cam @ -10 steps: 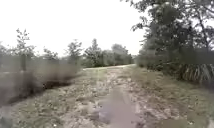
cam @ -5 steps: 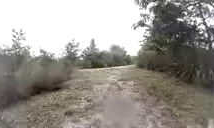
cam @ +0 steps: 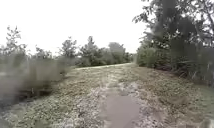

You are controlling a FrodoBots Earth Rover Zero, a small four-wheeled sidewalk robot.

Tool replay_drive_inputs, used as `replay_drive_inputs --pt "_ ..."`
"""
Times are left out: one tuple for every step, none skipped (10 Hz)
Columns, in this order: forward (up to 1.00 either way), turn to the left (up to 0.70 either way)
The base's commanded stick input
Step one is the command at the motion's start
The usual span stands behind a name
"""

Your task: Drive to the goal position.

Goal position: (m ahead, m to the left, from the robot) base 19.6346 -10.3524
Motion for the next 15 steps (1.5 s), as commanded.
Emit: replay_drive_inputs --pt "0.7 0.0" --pt "0.7 0.0" --pt "0.7 0.0" --pt "0.7 0.0" --pt "0.7 0.0" --pt "0.7 0.0" --pt "0.7 0.0" --pt "0.7 0.0" --pt "0.7 0.0" --pt "0.7 0.0" --pt "0.7 0.0" --pt "0.7 0.0" --pt "0.7 0.0" --pt "0.7 0.0" --pt "0.7 0.0"
